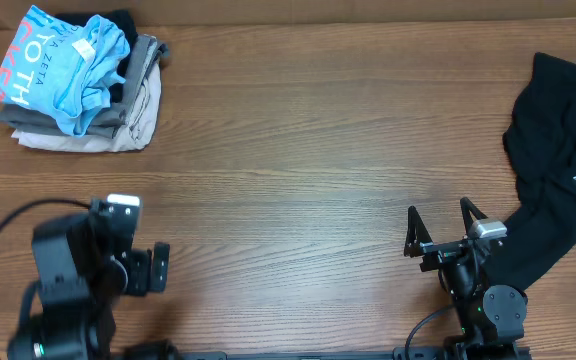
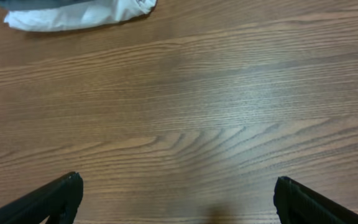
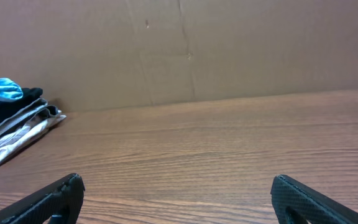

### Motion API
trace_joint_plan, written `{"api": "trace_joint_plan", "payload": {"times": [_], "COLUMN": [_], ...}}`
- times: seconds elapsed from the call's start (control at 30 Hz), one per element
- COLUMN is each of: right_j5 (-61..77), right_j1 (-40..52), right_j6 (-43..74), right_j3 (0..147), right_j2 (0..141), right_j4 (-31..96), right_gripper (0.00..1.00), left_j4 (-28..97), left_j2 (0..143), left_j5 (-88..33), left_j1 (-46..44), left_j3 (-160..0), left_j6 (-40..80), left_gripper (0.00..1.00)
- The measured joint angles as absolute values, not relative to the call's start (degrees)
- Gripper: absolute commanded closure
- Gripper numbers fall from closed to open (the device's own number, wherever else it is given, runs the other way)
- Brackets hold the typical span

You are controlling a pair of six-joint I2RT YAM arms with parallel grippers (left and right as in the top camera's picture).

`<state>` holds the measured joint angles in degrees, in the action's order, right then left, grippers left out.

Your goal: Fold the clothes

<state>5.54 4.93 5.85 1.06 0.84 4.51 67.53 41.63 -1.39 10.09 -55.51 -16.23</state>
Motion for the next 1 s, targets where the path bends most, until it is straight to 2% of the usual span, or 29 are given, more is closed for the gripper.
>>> {"api": "trace_joint_plan", "payload": {"times": [0.23,0.57,1.0], "right_j5": [5.54,5.52,5.52], "right_j1": [4.91,4.91,4.91], "right_j6": [5.82,5.82,5.80], "right_j3": [1.06,1.06,1.06], "right_j2": [0.84,0.84,0.84], "right_j4": [4.51,4.54,4.51], "right_gripper": [0.00,0.00,0.00], "left_j4": [39.77,12.91,4.64], "left_j2": [22.87,8.86,1.06], "left_j5": [-7.55,-16.03,-17.32], "left_j1": [10.09,10.09,8.21], "left_j3": [-39.31,-14.41,-1.34], "left_j6": [-16.23,-14.94,-10.37], "left_gripper": [0.00,0.00,0.00]}}
